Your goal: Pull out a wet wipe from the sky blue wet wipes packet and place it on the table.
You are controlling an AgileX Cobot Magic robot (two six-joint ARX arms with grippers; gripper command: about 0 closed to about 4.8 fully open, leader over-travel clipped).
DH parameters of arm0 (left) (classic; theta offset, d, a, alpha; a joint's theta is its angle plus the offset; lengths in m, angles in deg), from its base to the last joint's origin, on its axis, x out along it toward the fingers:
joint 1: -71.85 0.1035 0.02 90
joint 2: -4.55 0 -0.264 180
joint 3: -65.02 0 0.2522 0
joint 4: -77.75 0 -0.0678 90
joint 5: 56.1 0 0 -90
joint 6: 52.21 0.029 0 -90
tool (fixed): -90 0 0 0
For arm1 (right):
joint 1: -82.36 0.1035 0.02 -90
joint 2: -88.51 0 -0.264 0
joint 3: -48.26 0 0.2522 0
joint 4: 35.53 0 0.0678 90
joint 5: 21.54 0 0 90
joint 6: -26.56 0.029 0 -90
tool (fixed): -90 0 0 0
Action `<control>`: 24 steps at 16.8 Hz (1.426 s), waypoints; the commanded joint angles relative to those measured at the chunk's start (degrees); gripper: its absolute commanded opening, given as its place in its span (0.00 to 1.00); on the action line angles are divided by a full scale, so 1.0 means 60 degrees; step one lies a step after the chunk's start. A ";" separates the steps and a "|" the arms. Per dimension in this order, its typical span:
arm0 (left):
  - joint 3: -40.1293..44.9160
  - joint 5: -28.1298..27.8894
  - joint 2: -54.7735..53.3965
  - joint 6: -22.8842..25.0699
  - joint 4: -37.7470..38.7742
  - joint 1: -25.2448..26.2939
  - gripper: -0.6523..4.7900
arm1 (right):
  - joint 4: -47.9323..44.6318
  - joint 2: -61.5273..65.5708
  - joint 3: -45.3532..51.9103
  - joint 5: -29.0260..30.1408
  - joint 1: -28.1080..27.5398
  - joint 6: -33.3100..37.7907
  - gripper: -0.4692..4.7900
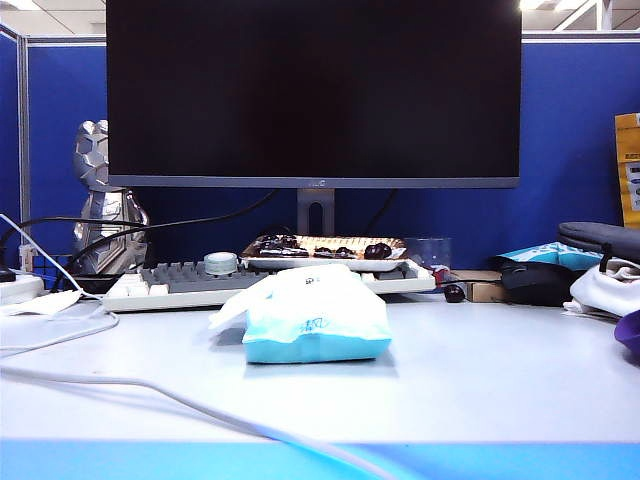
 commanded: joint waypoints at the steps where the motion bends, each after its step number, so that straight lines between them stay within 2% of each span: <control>1: 0.0033 0.0040 0.0029 0.0029 0.0128 0.0007 0.12 | -0.0011 0.0000 -0.0022 -0.0055 0.0004 -0.0018 0.09; 5: 0.0033 0.0040 0.0029 0.0022 0.0128 0.0007 0.12 | -0.0015 0.0000 -0.0022 -0.0051 0.0004 -0.0015 0.09; 7: 0.0033 0.0055 0.0029 -0.0317 0.0113 0.0011 0.12 | -0.0178 0.0000 -0.0029 -0.0022 0.0004 0.0273 0.09; 9: 0.0033 0.0244 0.0029 -0.0433 -0.0208 0.0007 0.12 | -0.0608 0.0000 -0.0273 0.1126 0.0004 0.1100 0.09; 11: 0.0029 0.0714 0.0029 -0.0448 -0.1151 0.0007 0.12 | -0.0583 0.0000 -0.0871 0.2506 0.0015 0.1096 0.09; 14: 0.0011 0.0718 0.0029 -0.0885 -0.2539 0.0007 0.12 | -0.0492 0.0466 -0.2153 0.2707 0.0011 0.1082 0.09; 15: 0.0007 0.0721 0.0029 -0.1005 -0.2623 0.0007 0.12 | -0.0474 0.0885 -0.2546 0.2728 0.0015 0.1060 0.09; 17: 0.0011 0.0721 0.0029 -0.1308 -0.2583 0.0007 0.12 | -0.0514 0.2408 -0.3570 0.3391 0.0015 0.1060 0.09; 19: 0.0011 0.0721 0.0029 -0.1515 -0.2597 0.0007 0.12 | -0.0761 0.4186 -0.4594 0.4601 0.0055 0.1064 0.09; 21: 0.0011 0.0725 0.0029 -0.1515 -0.2597 0.0007 0.12 | -0.1268 0.6200 -0.5708 0.6462 0.0240 0.1610 0.09; 24: 0.0011 0.0725 0.0029 -0.1512 -0.2601 0.0007 0.12 | -0.2761 0.8757 -0.6841 0.9114 0.0608 0.4659 0.09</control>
